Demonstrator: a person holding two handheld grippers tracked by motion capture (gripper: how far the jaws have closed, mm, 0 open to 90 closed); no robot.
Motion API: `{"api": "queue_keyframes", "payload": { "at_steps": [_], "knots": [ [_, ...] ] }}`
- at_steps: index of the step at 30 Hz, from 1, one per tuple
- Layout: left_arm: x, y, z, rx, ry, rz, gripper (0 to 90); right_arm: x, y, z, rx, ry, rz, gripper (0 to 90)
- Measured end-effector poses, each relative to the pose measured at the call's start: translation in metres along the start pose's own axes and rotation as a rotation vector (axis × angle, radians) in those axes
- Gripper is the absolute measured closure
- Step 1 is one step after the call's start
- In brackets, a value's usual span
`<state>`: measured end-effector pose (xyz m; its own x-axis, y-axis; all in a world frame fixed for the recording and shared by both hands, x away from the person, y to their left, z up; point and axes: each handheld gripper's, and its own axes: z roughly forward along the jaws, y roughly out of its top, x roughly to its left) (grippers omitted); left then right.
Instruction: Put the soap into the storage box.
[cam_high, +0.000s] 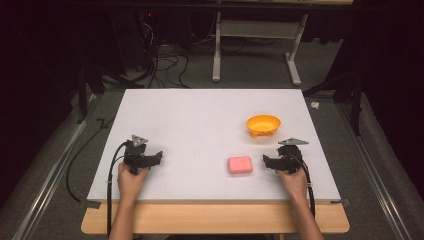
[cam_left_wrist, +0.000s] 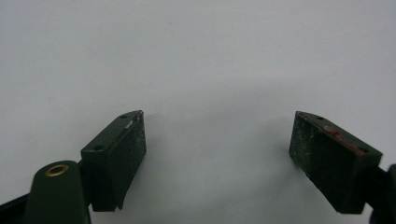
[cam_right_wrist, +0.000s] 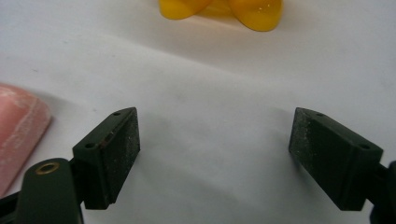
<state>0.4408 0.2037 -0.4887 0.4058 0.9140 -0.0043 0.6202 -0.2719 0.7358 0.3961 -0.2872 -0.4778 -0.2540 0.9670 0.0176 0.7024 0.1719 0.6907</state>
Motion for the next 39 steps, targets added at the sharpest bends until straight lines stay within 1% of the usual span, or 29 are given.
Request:
{"api": "queue_keyframes", "payload": {
  "at_steps": [2, 5, 7, 8, 10, 11, 12, 13, 17, 18, 20, 21, 23, 24, 25, 26, 30, 33, 34, 37, 39],
  "knots": [
    [0.000, 0.000, 0.000, 0.000, 0.000, 0.000, 19.0, 0.003, 0.000, -0.002, -0.007, 0.008, 0.010, 15.2],
    [0.000, 0.000, 0.000, 0.000, 0.000, 0.000, 19.0, 0.009, 0.001, -0.006, -0.018, 0.019, 0.004, 14.6],
    [0.000, 0.000, 0.000, 0.000, 0.000, 0.000, 19.0, 0.016, 0.002, -0.011, -0.029, 0.033, 0.004, 14.4],
    [0.000, 0.000, 0.000, 0.000, 0.000, 0.000, 19.0, 0.016, 0.002, -0.011, -0.029, 0.033, 0.004, 14.4],
    [0.000, 0.000, 0.000, 0.000, 0.000, 0.000, 19.1, 0.025, 0.003, -0.015, -0.035, 0.047, 0.005, 14.2],
    [0.000, 0.000, 0.000, 0.000, 0.000, 0.000, 19.0, 0.025, 0.003, -0.015, -0.035, 0.047, 0.005, 14.2],
    [0.000, 0.000, 0.000, 0.000, 0.000, 0.000, 19.0, 0.031, 0.003, -0.017, -0.032, 0.052, 0.007, 14.2],
    [0.000, 0.000, 0.000, 0.000, 0.000, 0.000, 19.0, 0.031, 0.003, -0.017, -0.032, 0.052, 0.007, 14.2],
    [0.000, 0.000, 0.000, 0.000, 0.000, 0.000, 19.0, 0.041, 0.003, -0.021, -0.029, 0.071, 0.000, 14.0],
    [0.000, 0.000, 0.000, 0.000, 0.000, 0.000, 19.0, 0.046, 0.003, -0.023, -0.033, 0.087, 0.000, 14.0],
    [0.000, 0.000, 0.000, 0.000, 0.000, 0.000, 19.0, 0.049, 0.003, -0.024, -0.035, 0.093, -0.001, 13.9],
    [0.000, 0.000, 0.000, 0.000, 0.000, 0.000, 19.0, 0.054, 0.004, -0.025, -0.035, 0.110, -0.001, 13.7],
    [0.000, 0.000, 0.000, 0.000, 0.000, 0.000, 19.0, 0.059, 0.004, -0.027, -0.040, 0.120, -0.010, 13.5],
    [0.000, 0.000, 0.000, 0.000, 0.000, 0.000, 19.0, 0.059, 0.004, -0.027, -0.040, 0.120, -0.010, 13.5],
    [0.000, 0.000, 0.000, 0.000, 0.000, 0.000, 19.0, 0.064, 0.004, -0.027, -0.037, 0.129, -0.012, 13.2],
    [0.000, 0.000, 0.000, 0.000, 0.000, 0.000, 19.0, 0.064, 0.004, -0.027, -0.037, 0.129, -0.012, 13.2],
    [0.000, 0.000, 0.000, 0.000, 0.000, 0.000, 19.0, 0.075, 0.004, -0.027, -0.027, 0.139, -0.017, 12.5],
    [0.000, 0.000, 0.000, 0.000, 0.000, 0.000, 19.0, 0.081, 0.004, -0.025, -0.019, 0.145, -0.023, 12.3],
    [0.000, 0.000, 0.000, 0.000, 0.000, 0.000, 19.0, 0.085, 0.004, -0.024, -0.012, 0.150, -0.024, 12.3],
    [0.000, 0.000, 0.000, 0.000, 0.000, 0.000, 19.0, 0.089, 0.004, -0.022, -0.008, 0.155, -0.026, 12.3],
    [0.000, 0.000, 0.000, 0.000, 0.000, 0.000, 19.0, 0.095, 0.004, -0.019, 0.003, 0.162, -0.034, 12.3]
  ]
}}
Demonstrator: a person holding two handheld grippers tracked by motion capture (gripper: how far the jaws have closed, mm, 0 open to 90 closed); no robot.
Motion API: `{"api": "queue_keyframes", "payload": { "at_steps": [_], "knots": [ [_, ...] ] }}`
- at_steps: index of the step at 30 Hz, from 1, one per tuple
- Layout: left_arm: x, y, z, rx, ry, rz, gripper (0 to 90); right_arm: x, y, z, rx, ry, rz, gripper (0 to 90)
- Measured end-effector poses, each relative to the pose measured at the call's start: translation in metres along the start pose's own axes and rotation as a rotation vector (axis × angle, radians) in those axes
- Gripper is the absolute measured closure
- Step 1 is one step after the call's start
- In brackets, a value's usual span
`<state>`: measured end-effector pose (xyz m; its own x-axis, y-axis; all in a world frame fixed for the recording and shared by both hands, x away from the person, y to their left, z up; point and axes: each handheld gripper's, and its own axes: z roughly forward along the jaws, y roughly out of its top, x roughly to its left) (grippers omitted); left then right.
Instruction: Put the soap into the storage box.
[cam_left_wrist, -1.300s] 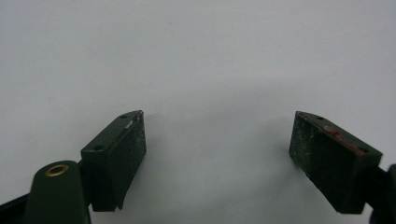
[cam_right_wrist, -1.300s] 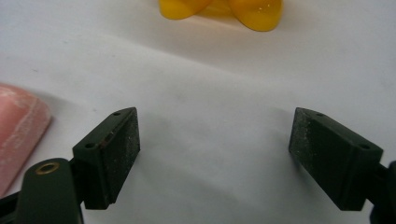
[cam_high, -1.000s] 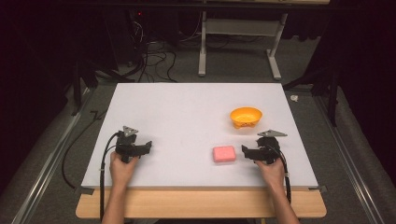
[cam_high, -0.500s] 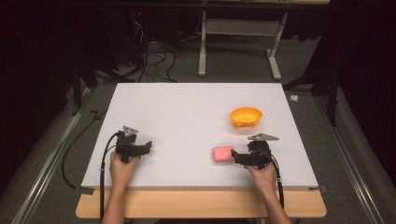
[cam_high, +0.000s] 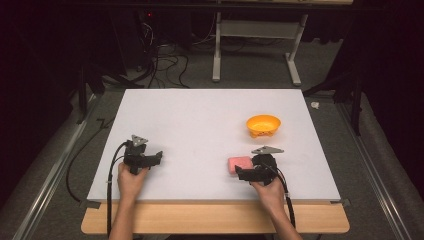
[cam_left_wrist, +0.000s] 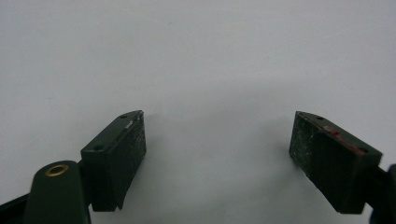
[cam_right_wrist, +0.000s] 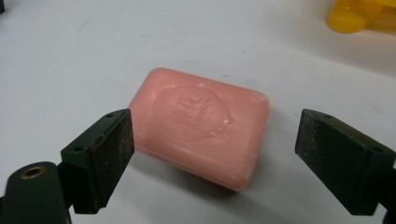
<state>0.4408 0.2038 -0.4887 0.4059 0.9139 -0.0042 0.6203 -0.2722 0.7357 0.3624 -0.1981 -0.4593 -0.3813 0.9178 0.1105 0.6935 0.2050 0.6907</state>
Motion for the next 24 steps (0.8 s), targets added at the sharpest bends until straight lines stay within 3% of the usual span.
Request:
{"api": "queue_keyframes", "payload": {
  "at_steps": [7, 24],
  "knots": [
    [0.000, 0.000, 0.000, 0.000, 0.000, -0.001, 19.0, 0.007, 0.001, 0.006, 0.016, 0.000, -0.006, 12.1],
    [0.000, 0.000, 0.000, 0.000, 0.000, -0.001, 19.0, 0.024, 0.007, 0.018, 0.016, -0.089, 0.014, 11.2]
  ]
}}
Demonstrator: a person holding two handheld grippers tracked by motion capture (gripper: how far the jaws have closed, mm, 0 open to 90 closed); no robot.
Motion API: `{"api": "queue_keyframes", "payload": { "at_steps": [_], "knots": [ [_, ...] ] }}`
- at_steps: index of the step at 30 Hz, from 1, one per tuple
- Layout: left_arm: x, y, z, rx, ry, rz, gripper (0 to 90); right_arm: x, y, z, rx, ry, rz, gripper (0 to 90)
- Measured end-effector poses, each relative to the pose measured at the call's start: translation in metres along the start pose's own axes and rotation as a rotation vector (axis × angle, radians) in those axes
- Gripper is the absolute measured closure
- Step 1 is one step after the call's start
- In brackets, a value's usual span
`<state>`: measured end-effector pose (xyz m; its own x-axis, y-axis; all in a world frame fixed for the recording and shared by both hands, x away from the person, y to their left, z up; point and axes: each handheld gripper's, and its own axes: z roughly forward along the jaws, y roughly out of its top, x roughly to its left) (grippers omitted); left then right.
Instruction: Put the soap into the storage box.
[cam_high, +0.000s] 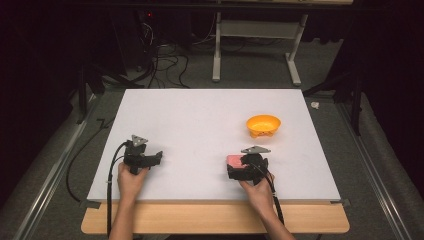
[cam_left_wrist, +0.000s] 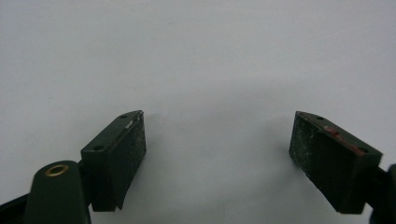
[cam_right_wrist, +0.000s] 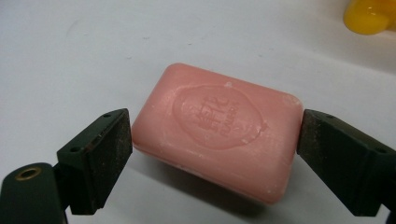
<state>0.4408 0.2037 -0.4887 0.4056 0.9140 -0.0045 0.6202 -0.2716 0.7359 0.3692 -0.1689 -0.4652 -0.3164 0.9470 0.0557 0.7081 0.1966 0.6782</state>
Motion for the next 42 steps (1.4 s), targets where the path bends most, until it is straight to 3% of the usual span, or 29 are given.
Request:
{"api": "queue_keyframes", "payload": {
  "at_steps": [4, 11, 24, 30, 34, 42],
  "knots": [
    [0.000, 0.000, 0.000, 0.000, 0.000, 0.000, 19.0, 0.004, 0.002, 0.004, 0.003, -0.025, -0.008, 11.1],
    [0.000, 0.000, 0.000, 0.000, 0.000, 0.000, 19.0, 0.001, 0.003, 0.008, 0.005, -0.017, -0.013, 11.2],
    [0.000, 0.000, 0.000, 0.000, 0.000, 0.000, 19.0, -0.014, 0.010, 0.013, 0.006, 0.002, -0.038, 11.3],
    [0.000, 0.000, 0.000, 0.000, 0.000, 0.000, 19.0, -0.024, 0.009, 0.014, 0.041, -0.011, -0.055, 11.5],
    [0.000, 0.000, 0.000, 0.000, 0.000, 0.000, 19.0, -0.036, 0.006, 0.013, 0.051, -0.029, -0.031, 11.5],
    [0.000, 0.000, 0.000, 0.000, 0.000, 0.000, 19.0, -0.048, 0.006, 0.009, 0.033, -0.046, -0.001, 12.2]
  ]
}}
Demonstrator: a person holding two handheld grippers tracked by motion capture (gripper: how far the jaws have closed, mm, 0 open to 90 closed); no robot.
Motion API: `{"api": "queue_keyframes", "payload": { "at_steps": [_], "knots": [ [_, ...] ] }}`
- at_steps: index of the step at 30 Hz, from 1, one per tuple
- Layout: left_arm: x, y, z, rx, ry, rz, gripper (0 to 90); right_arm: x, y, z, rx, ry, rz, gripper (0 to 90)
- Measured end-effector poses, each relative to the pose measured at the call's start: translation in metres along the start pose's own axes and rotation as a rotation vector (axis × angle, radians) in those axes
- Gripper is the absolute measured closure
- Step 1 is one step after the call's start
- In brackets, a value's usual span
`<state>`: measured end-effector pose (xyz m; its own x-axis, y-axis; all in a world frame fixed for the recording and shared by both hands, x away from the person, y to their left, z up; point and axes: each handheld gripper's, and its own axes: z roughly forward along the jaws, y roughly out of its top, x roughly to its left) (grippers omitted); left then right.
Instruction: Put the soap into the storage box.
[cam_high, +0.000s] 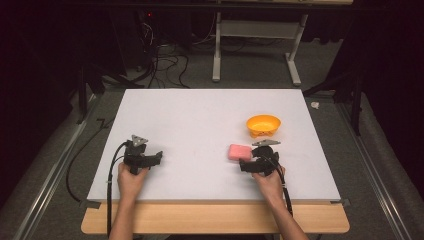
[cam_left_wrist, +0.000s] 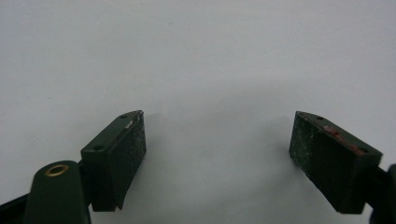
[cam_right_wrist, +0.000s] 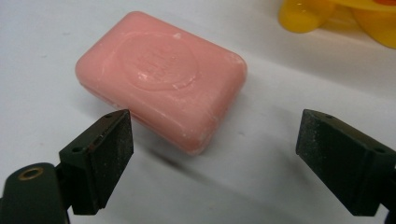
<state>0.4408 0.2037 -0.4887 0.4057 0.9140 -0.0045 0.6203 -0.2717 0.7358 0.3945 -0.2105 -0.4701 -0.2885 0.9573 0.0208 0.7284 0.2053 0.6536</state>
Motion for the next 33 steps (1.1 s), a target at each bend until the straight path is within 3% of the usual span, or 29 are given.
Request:
{"api": "queue_keyframes", "payload": {
  "at_steps": [6, 9, 12, 15, 20, 24, 28, 33],
  "knots": [
    [0.000, 0.000, 0.000, 0.000, 0.000, 0.000, 19.0, -0.015, 0.002, -0.004, -0.021, -0.039, 0.045, 13.4],
    [0.000, 0.000, 0.000, 0.000, 0.000, 0.000, 19.0, -0.015, 0.003, -0.006, -0.034, -0.024, 0.052, 13.3],
    [0.000, 0.000, 0.000, 0.000, 0.000, 0.000, 19.0, -0.002, 0.007, -0.008, -0.070, 0.019, 0.026, 12.1],
    [0.000, 0.000, 0.000, 0.000, 0.000, 0.000, 19.0, 0.009, 0.014, -0.004, -0.086, 0.031, 0.024, 12.1],
    [0.000, 0.000, 0.000, 0.000, 0.000, 0.000, 19.0, 0.020, 0.025, 0.001, -0.103, 0.001, 0.044, 11.6],
    [0.000, 0.000, 0.000, 0.000, 0.000, 0.000, 19.0, 0.031, 0.029, 0.009, -0.094, -0.044, 0.066, 11.4],
    [0.000, 0.000, 0.000, 0.000, 0.000, 0.000, 19.0, 0.033, 0.029, 0.016, -0.074, -0.058, 0.072, 11.3],
    [0.000, 0.000, 0.000, 0.000, 0.000, 0.000, 19.0, 0.034, 0.025, 0.034, 0.002, -0.066, 0.083, 11.3]
  ]
}}
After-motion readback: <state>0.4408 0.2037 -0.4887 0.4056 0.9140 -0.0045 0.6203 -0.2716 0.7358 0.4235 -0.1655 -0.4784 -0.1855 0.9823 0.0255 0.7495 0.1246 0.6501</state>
